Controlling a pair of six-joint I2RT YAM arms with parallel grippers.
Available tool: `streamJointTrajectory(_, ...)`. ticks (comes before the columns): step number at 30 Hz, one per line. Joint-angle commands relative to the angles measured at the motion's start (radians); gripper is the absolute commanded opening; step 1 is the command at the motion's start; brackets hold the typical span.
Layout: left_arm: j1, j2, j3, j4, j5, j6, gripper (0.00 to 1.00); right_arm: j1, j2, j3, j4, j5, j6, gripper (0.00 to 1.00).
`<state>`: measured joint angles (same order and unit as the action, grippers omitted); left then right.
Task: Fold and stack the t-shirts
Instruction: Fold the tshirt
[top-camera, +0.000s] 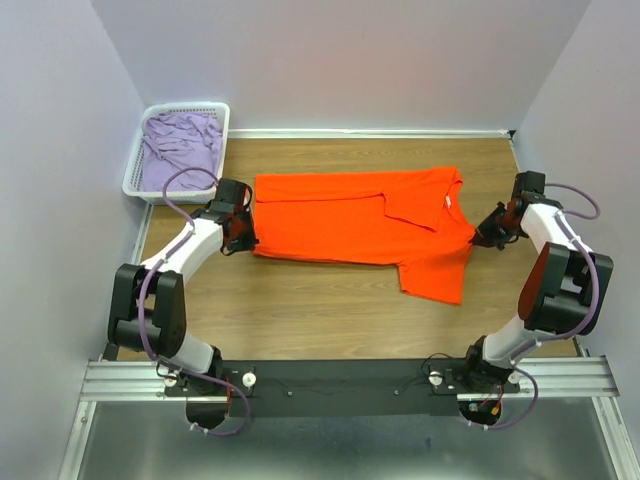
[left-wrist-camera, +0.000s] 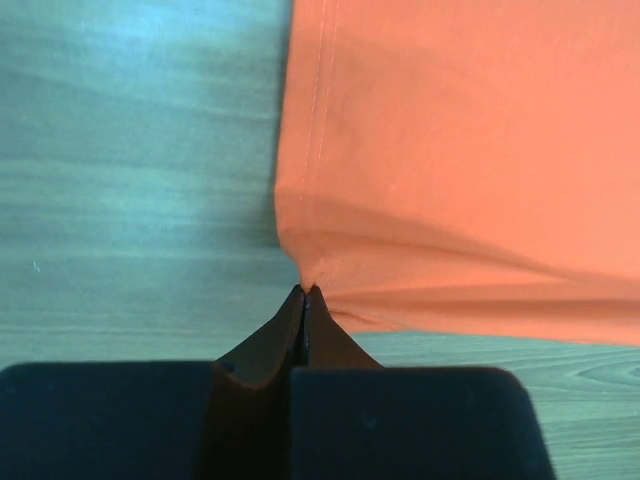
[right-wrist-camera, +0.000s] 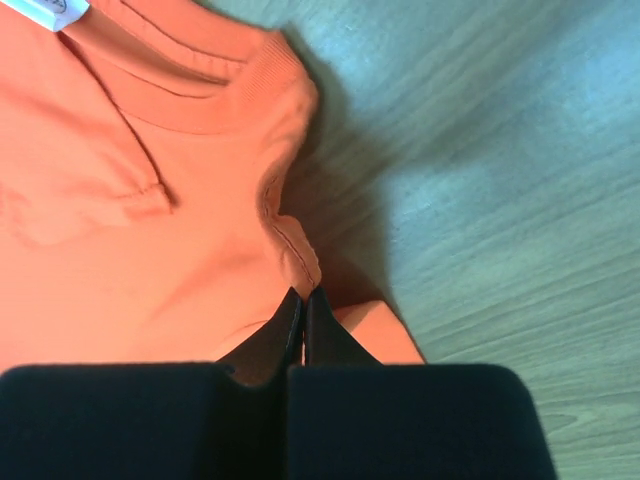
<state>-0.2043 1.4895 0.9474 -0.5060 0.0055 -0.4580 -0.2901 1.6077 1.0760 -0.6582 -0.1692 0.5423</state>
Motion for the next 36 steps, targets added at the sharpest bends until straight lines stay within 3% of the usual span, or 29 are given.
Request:
streamJointTrajectory(1,0.035,0.038,0.059,-0.026,0.037,0.05,0.0,-0.012,0.049,0.073,-0.046,-0.032,-0.019,0.01)
streamJointTrajectory(17,0.102,0.248,0.278,0.006,0.063,0.107,0.0,-0.009,0.282,0.334,-0.049,-0.082,-0.01,0.01)
streamJointTrajectory(36,0.103,0.347,0.329,0.106,0.027,0.093,0.0,0.006,0.412,0.459,-0.046,-0.036,-0.018,0.01)
